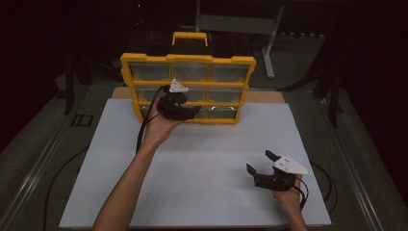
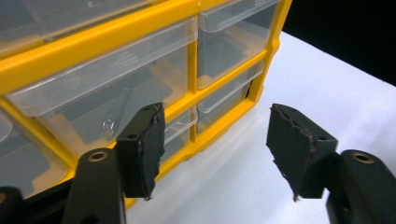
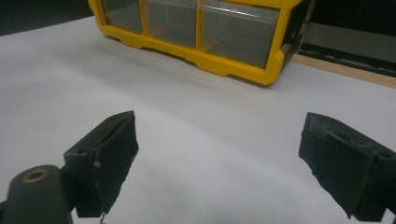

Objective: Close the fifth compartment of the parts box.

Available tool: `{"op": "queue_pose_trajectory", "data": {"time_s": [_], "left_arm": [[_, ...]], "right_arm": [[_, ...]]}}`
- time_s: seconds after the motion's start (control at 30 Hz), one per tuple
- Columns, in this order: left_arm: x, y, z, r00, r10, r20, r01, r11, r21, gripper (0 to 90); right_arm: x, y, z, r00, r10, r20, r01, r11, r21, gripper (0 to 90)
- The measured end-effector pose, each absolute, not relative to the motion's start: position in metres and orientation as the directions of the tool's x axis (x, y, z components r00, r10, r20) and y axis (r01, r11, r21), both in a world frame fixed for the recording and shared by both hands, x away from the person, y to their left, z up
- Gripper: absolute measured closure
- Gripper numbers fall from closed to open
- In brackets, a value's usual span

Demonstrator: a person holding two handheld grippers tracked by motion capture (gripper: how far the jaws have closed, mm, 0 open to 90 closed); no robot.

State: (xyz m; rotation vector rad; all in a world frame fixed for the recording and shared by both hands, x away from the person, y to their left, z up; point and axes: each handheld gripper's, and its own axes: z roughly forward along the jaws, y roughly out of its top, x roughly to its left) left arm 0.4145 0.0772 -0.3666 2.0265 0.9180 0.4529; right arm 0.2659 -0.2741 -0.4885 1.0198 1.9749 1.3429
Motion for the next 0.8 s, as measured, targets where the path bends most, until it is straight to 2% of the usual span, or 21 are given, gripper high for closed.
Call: {"op": "queue_pose_trajectory", "data": {"time_s": [0.8], "left_arm": [[0.379, 0.108, -0.375, 0.688, 0.725, -0.026, 0.430, -0.379, 0.819, 19.9]], "right_arm": [[0.266, -0.272, -0.489, -0.569, 0.822, -0.016, 0.288, 0.217, 0.933, 11.2]]}}
